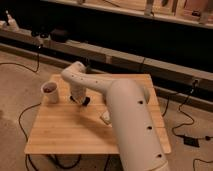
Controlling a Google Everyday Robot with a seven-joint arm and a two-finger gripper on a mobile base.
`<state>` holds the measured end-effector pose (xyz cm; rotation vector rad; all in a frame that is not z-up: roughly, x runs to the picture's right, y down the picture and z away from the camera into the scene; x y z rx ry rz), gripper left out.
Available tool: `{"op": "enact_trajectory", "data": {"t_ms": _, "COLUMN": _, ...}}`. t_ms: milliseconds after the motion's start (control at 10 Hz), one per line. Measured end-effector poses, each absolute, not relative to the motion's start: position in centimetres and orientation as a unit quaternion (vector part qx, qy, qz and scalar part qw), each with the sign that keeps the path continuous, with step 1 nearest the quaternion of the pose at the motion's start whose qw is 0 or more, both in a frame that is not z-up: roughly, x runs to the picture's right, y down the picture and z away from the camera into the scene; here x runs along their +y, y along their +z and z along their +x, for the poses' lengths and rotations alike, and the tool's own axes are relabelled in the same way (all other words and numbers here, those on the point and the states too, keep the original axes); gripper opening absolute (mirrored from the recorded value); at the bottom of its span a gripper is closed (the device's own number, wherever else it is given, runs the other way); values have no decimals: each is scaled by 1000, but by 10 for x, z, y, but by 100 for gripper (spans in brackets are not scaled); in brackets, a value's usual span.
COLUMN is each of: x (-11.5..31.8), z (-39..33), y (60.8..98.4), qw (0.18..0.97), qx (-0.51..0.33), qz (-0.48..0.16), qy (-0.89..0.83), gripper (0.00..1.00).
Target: Push the eraser across the table
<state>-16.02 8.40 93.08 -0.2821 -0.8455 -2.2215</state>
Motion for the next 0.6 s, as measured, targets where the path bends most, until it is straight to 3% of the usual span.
{"op": "enact_trajectory", "data": {"t_ms": 600, "x": 93, "z": -181, "y": 956, "qw": 359, "qx": -358, "qz": -69, "qy": -859, "gripper": 0}}
